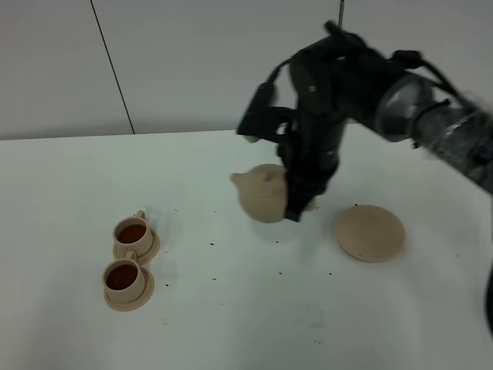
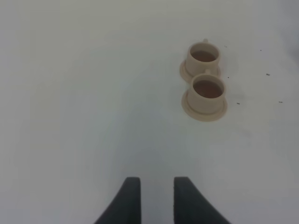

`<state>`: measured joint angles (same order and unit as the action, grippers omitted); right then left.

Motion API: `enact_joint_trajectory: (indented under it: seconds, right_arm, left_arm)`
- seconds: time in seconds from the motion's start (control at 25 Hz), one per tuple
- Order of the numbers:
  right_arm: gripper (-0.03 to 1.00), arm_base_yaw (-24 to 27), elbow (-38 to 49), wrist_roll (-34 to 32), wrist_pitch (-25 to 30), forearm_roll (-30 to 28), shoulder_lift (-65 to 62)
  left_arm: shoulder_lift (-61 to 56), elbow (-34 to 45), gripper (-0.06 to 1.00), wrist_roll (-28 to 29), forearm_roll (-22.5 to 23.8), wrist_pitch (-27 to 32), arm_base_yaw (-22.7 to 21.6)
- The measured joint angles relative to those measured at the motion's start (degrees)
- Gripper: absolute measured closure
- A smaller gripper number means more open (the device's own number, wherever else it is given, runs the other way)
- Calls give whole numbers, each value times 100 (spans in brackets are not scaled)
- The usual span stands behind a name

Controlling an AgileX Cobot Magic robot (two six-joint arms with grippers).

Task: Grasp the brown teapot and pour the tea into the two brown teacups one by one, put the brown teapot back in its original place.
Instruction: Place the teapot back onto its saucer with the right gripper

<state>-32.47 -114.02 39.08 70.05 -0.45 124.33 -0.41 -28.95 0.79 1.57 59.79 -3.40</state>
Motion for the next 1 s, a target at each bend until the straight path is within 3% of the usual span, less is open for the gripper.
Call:
enact_joint_trajectory:
  seconds: [0.28,0.68,1.0]
  right_arm:
    - [87,785,1563,-284,-65,45,-906]
    - [87,1260,3353,-967,-2117,45,-1399]
    - [87,1265,3703,-1756,-2704,-328,-1403]
  left_arm:
    - [0,0,70,0,0,0,0]
    - [0,0,70,0,0,0,0]
    - [0,0,70,0,0,0,0]
